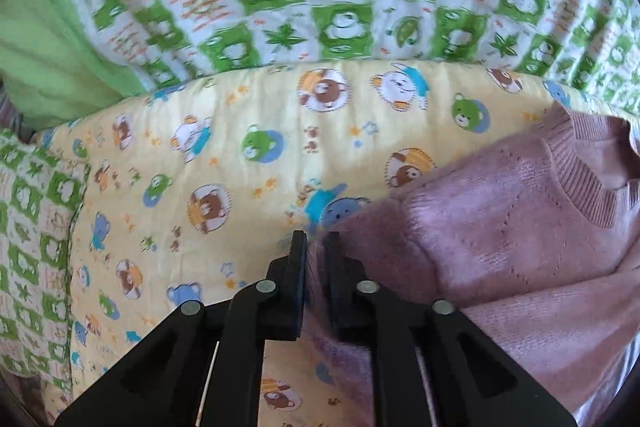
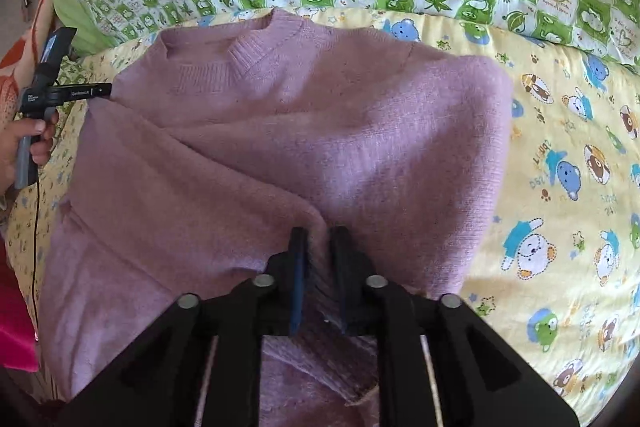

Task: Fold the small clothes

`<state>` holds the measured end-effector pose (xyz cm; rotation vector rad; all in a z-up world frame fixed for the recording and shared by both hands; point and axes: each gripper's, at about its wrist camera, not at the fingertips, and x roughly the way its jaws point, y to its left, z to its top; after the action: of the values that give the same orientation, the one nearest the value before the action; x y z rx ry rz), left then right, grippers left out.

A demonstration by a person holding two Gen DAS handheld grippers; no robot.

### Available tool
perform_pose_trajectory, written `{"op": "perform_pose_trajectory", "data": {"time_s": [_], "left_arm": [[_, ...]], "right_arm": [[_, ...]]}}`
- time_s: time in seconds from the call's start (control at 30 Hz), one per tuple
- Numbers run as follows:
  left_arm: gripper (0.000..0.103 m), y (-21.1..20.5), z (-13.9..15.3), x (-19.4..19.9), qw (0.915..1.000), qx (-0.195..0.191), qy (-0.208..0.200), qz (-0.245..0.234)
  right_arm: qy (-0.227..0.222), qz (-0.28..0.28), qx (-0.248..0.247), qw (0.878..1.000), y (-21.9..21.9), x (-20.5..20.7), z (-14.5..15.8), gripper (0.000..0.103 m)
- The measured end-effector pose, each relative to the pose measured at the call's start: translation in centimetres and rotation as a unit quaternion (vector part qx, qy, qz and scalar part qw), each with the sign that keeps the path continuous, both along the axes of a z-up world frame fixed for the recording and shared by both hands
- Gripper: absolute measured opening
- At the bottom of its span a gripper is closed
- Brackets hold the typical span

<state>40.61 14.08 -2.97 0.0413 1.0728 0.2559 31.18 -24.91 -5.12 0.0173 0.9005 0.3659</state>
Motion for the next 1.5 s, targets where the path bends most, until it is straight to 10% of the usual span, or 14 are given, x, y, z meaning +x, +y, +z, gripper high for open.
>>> {"op": "perform_pose_trajectory", "data": {"time_s": [0.07, 0.13, 0.47, 0.67, 0.83, 0.9, 1.5], "left_arm": [[0.025, 0.8, 0.6, -1.2, 0.9998, -0.007, -0.009, 0.015], [0.032, 2.0, 1.8, -2.9, 0.9993, -0.016, -0.023, 0.026], [0.037, -2.4, 2.9, -11.0, 0.9821, -0.180, -0.051, -0.020], [0.039, -4.7, -3.4, -12.1, 0.9911, -0.131, 0.020, -0.014], [0.038, -2.9, -1.9, -14.8, 0.9898, -0.142, 0.007, 0.002], [0.054, -2.3, -0.8, -16.3, 0.9903, -0.139, 0.003, 0.009], [0.069, -3.4, -3.5, -40.9, 0.9795, -0.190, 0.044, 0.050]], "right_arm": [[-0.005, 0.004, 0.014, 1.000, 0.4, -0.4, 0.7, 0.056], [-0.028, 0.002, 0.018, 0.999, 0.6, -1.0, 1.5, 0.063], [-0.029, -0.008, 0.094, 0.995, -0.6, -3.7, 2.0, 0.063], [-0.002, -0.071, 0.071, 0.995, -2.4, -3.0, -0.5, 0.059], [-0.022, -0.112, 0.051, 0.992, -4.1, -4.8, 0.9, 0.061], [-0.026, -0.124, 0.065, 0.990, -5.1, -6.1, 1.6, 0.061], [0.022, -0.130, 0.113, 0.985, -5.7, -23.2, -0.9, 0.061]]}}
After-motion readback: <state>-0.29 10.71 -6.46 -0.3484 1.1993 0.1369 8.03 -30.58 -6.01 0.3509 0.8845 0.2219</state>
